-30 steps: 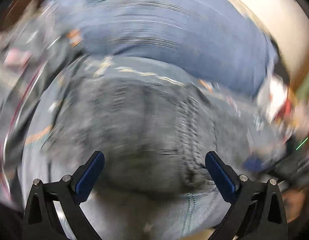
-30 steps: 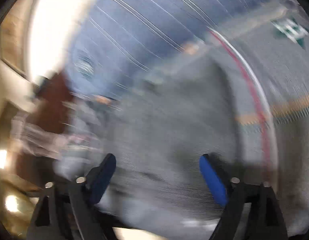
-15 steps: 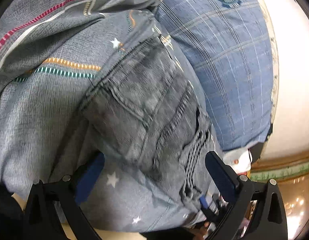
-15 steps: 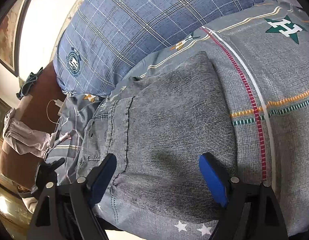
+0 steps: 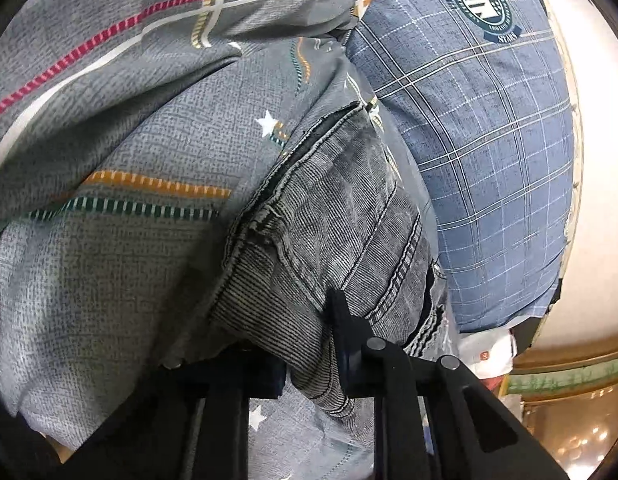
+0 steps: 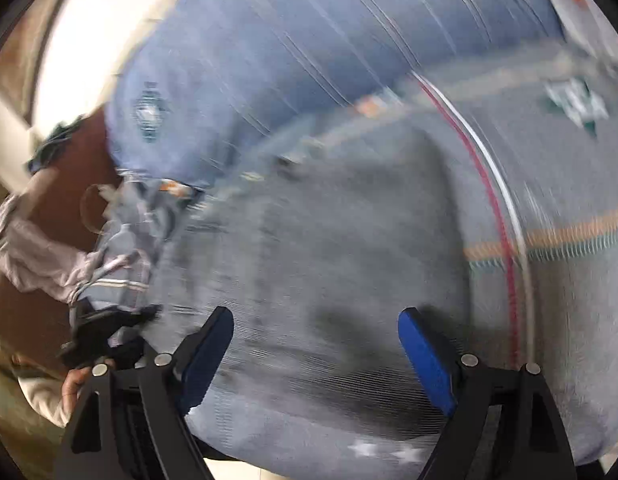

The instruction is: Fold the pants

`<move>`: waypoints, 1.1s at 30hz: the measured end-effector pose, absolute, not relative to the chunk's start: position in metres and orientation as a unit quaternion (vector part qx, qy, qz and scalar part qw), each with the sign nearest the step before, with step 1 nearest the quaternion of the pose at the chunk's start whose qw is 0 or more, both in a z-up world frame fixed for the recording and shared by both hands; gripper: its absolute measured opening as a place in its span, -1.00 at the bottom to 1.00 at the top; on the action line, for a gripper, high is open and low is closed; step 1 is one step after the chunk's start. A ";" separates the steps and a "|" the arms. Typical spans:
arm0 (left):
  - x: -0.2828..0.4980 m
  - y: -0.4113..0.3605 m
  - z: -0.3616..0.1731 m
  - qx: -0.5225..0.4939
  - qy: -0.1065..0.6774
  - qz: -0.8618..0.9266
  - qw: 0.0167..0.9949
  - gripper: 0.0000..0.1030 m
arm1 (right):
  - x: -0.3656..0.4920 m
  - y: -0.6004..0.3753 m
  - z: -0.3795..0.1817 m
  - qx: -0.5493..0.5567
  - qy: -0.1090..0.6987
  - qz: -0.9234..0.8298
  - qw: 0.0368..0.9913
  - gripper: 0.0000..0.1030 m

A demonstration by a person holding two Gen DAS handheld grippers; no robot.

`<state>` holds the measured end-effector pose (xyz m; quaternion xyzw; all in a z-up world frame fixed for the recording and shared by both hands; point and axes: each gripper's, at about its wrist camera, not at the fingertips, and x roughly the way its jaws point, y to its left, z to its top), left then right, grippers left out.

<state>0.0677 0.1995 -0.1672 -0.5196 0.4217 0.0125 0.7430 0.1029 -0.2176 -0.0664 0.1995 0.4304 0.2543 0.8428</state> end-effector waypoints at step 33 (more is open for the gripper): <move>0.088 -0.055 -0.002 -0.064 0.298 -0.104 0.947 -0.78 | 0.171 -0.296 -0.098 0.443 0.434 0.300 0.725 0.66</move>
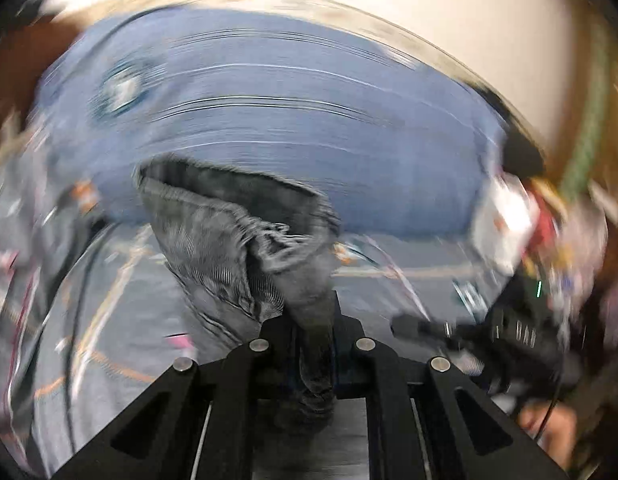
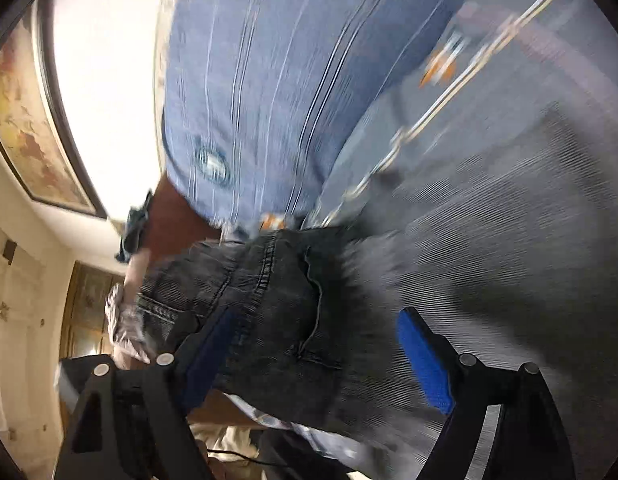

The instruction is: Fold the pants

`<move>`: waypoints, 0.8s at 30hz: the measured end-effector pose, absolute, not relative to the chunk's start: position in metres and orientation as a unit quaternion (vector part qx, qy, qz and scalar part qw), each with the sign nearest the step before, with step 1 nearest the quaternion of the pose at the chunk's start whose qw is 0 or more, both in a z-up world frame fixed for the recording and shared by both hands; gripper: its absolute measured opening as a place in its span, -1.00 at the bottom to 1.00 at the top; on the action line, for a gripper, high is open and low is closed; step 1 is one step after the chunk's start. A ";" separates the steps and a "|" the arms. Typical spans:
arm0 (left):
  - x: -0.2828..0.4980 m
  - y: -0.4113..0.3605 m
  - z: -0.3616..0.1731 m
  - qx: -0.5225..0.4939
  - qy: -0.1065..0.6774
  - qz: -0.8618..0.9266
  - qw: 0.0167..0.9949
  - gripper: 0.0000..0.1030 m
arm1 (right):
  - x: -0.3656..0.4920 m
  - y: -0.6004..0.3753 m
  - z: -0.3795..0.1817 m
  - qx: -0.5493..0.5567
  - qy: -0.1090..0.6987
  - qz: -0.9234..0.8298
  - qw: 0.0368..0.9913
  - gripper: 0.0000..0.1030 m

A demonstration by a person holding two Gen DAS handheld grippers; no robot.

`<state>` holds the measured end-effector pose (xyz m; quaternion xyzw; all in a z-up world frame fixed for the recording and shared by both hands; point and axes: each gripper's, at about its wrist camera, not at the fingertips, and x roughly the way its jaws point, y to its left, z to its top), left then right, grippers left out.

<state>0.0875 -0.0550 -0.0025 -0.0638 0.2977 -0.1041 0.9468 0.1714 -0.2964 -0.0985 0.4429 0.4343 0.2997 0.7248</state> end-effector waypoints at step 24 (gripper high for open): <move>0.081 0.015 -0.045 -0.094 0.382 -0.055 0.918 0.63 | 0.095 -0.340 -0.101 0.431 0.438 0.245 0.750 0.68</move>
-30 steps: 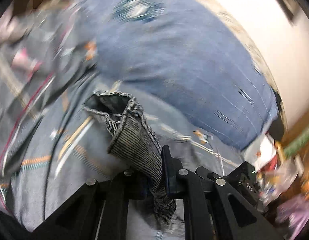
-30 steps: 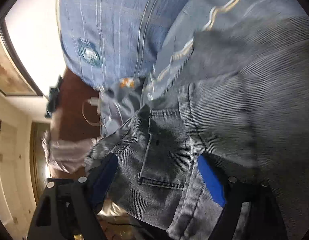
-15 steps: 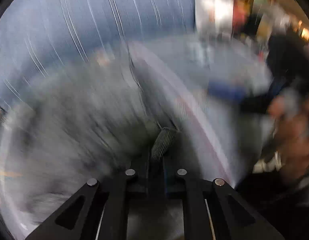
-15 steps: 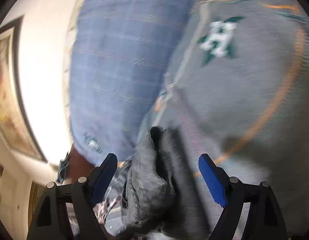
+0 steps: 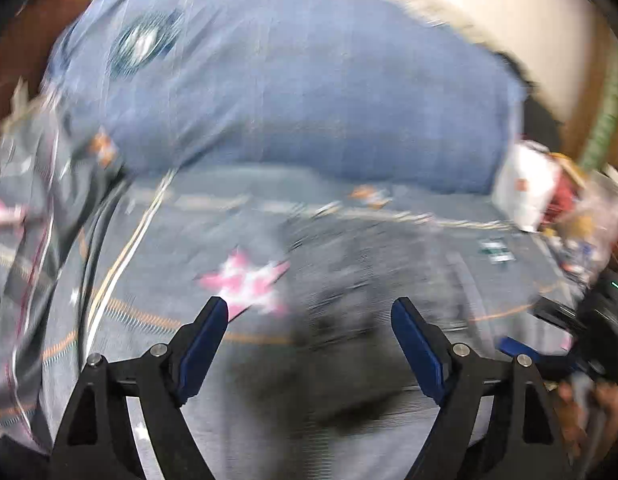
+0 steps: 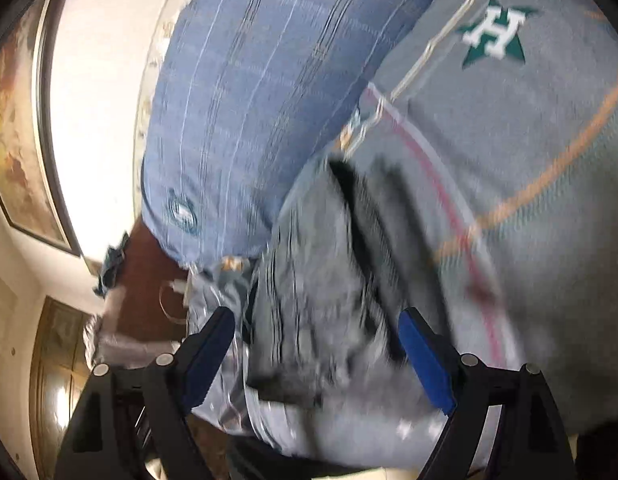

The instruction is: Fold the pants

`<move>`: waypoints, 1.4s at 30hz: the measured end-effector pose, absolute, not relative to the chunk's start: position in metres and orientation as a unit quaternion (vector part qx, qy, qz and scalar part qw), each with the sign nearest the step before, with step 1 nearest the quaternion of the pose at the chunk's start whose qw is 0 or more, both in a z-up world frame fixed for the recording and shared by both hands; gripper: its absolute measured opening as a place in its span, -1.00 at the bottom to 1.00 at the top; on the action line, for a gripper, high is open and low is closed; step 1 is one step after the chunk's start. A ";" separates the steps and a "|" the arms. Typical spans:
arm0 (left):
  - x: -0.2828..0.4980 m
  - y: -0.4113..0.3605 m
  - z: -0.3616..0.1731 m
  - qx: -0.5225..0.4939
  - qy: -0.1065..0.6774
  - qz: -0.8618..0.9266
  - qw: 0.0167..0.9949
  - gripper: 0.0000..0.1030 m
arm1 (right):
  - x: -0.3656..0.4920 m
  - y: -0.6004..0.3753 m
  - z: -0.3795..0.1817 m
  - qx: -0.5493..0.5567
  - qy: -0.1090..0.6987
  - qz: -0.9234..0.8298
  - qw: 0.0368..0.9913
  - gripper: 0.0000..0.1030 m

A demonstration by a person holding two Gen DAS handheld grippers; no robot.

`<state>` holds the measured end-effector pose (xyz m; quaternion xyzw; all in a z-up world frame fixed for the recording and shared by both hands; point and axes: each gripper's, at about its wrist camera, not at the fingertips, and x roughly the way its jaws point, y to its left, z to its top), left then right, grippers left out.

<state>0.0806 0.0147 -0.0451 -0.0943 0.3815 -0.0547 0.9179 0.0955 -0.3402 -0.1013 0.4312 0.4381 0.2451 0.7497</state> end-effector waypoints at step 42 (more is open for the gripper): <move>0.099 -0.050 -0.106 0.097 0.403 0.001 0.910 0.69 | 0.090 -0.293 -0.141 0.411 0.471 0.125 0.770 0.26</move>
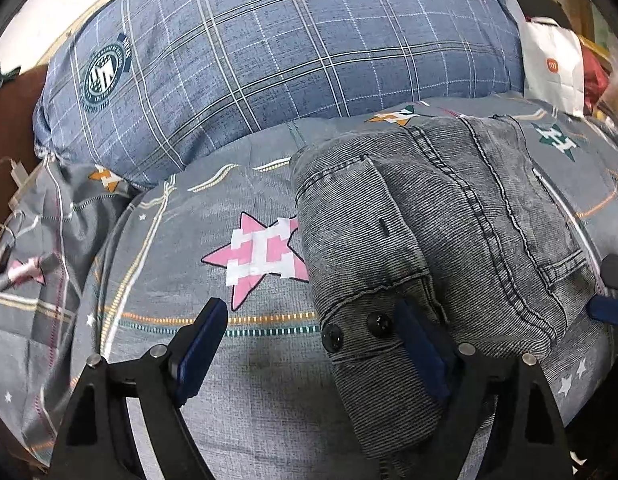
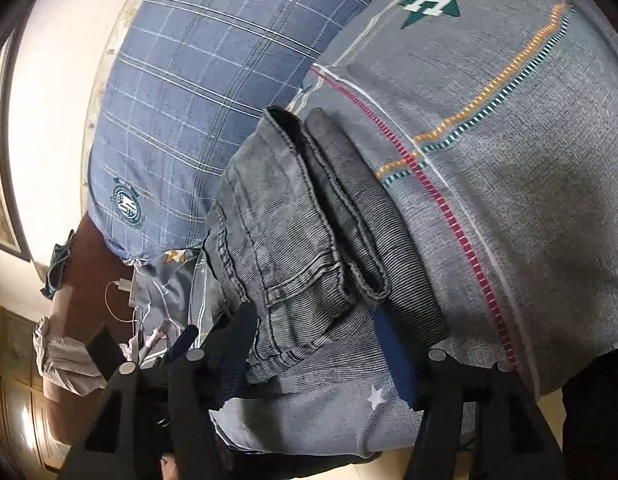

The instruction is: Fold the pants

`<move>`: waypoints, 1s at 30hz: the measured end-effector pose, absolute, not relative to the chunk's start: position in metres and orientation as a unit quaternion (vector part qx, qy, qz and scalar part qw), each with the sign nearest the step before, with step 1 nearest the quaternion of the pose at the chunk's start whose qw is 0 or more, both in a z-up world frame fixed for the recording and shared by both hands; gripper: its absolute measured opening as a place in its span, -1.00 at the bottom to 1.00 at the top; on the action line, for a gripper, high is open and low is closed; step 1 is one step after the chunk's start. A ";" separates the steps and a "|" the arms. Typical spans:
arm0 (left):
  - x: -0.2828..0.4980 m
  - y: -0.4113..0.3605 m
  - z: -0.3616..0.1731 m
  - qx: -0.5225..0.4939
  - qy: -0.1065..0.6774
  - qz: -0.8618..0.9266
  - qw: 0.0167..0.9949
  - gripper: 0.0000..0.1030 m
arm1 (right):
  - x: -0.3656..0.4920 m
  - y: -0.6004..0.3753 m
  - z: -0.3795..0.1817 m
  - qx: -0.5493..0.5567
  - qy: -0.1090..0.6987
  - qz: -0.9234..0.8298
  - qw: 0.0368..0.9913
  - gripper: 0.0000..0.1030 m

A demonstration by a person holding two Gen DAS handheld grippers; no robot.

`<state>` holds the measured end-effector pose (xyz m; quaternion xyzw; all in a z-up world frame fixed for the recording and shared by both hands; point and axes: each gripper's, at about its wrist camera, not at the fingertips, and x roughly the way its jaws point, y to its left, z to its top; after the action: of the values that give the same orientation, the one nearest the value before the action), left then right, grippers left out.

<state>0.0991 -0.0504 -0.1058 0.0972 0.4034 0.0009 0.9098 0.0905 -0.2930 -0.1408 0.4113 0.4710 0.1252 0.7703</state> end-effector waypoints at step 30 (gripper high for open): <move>0.094 -0.009 -0.080 -0.024 0.406 -0.058 0.912 0.91 | 0.078 -0.274 -0.149 0.339 0.484 0.065 0.804 -0.69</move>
<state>0.0945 -0.0091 -0.0803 -0.0236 0.4055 -0.0580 0.9119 0.0782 -0.2744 -0.1486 0.3394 0.4845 0.0648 0.8037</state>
